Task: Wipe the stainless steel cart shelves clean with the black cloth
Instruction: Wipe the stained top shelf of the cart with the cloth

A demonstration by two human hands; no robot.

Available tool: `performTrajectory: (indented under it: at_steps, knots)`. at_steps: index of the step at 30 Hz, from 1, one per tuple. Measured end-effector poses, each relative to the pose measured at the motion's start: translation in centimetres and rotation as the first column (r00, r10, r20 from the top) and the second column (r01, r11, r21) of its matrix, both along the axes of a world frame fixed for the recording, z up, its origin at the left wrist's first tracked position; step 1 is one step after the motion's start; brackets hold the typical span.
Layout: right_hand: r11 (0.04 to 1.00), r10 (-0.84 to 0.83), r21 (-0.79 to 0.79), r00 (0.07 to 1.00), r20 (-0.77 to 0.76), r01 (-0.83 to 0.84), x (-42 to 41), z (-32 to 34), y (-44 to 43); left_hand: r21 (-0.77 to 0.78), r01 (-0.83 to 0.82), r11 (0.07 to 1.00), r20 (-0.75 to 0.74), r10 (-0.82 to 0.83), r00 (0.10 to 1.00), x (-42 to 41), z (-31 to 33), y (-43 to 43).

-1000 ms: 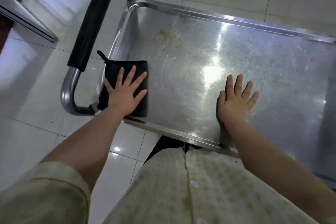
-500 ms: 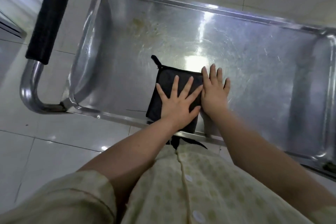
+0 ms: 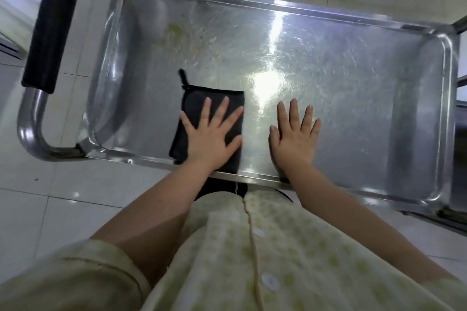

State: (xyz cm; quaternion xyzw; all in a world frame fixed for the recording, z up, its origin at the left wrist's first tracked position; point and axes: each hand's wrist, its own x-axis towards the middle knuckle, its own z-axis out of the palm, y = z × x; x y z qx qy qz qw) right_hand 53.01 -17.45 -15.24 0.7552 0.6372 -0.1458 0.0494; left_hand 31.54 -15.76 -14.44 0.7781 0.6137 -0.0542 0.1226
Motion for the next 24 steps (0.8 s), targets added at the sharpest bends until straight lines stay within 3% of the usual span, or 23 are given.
performTrajectory:
  at_steps: [5, 9, 14, 18, 20, 24]
  knots:
    - [1.000, -0.008, 0.007, 1.000, -0.011, 0.008, -0.2, 0.0, 0.1, 0.017, -0.197, 0.980, -0.063, 0.198, 0.978, -13.0, -0.3, 1.9]
    - [1.000, -0.010, 0.006, 1.000, 0.017, 0.010, -0.7, 0.1, 0.4, -0.019, -0.217, 0.976, -0.088, 0.214, 0.973, -16.8, 0.2, 3.2]
    - [0.998, -0.050, -0.037, 0.999, -0.010, 0.050, -1.5, 0.6, 1.4, -0.039, -0.199, 0.979, -0.051, 0.197, 0.979, -9.2, 0.3, 2.7]
    - [0.997, -0.023, 0.075, 0.989, -0.145, 0.034, -3.2, 1.5, 4.6, -0.064, 0.088, 0.994, 0.015, -0.087, 0.996, 0.9, 0.3, 2.2]
    - [0.997, -0.046, 0.055, 0.992, -0.119, 0.053, -3.7, 1.5, 6.3, -0.073, 0.163, 0.984, 0.060, -0.159, 0.986, 2.6, 0.5, 2.6]
    - [0.997, -0.077, -0.014, 0.997, -0.009, 0.077, -3.7, 0.4, 6.8, -0.044, 0.137, 0.990, 0.053, -0.135, 0.989, 0.1, 0.6, 4.4]
